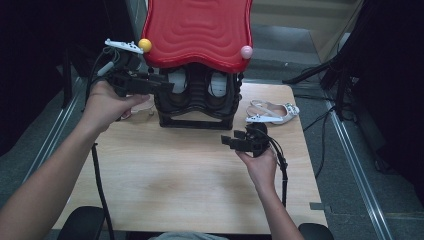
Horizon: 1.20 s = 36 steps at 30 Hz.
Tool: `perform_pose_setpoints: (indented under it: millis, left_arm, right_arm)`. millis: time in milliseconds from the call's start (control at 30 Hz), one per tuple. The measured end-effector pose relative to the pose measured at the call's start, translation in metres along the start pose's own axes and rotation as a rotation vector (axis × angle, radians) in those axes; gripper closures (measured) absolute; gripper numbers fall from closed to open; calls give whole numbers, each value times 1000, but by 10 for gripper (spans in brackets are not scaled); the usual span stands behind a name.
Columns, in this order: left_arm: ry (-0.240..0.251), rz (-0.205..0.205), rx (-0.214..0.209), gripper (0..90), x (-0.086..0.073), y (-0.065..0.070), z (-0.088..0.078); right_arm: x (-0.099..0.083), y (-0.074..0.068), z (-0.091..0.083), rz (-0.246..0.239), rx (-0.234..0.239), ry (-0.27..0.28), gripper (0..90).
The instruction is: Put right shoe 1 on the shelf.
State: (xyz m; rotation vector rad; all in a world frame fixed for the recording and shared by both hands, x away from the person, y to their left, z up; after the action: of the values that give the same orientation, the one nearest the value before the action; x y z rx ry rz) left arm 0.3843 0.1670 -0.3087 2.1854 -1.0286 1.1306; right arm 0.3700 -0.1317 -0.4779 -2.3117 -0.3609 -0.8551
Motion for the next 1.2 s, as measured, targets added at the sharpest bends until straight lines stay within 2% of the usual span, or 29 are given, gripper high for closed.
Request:
perform_pose_setpoints:
  millis: [167, 233, 333, 400, 600, 800, 1033, 1133, 1200]
  left_arm:
    - [-15, -9, -2, 473, -13, 2, 5]
    - [-27, -12, 9, 469, -19, 1, 8]
    - [-40, -25, 9, 469, -28, 0, 11]
    - [-43, -39, 12, 469, -35, -2, 12]
    - [-64, -81, 31, 470, -59, -10, 15]
    - [-79, -119, 45, 469, -82, -16, 19]
    - [-102, -154, 71, 468, -106, -25, 26]
    - [-104, -164, 72, 469, -111, -28, 28]
    - [-105, -172, 94, 475, -119, -34, 31]
  right_arm:
    - [-4, 7, -2, 17, -12, -12, 285]
    - [-6, 10, -2, 20, -17, -24, 253]
    - [-8, 13, -2, 9, -36, -38, 231]
    - [-8, 14, -4, -1, -43, -26, 247]
    - [-11, 25, -10, 9, -17, -9, 297]
    - [-18, 32, -11, -14, -20, -25, 318]
    - [-23, 39, -12, -15, -10, -26, 336]
    - [-24, 42, -14, -17, -16, -32, 340]
    - [-25, 45, -15, -14, -16, -31, 344]
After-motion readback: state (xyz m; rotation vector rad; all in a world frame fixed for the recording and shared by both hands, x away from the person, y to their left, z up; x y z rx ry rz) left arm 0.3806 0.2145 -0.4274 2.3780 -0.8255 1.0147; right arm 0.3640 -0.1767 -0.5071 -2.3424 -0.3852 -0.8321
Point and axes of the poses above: each handheld gripper's, and its own axes: z roughly forward along the jaws, x roughly out of its top, y roughly to its right, the point moved 4 cm from there along z, roughly forward along the jaws, and after that the axes turned 11 degrees about z, right-handed, at the moved point
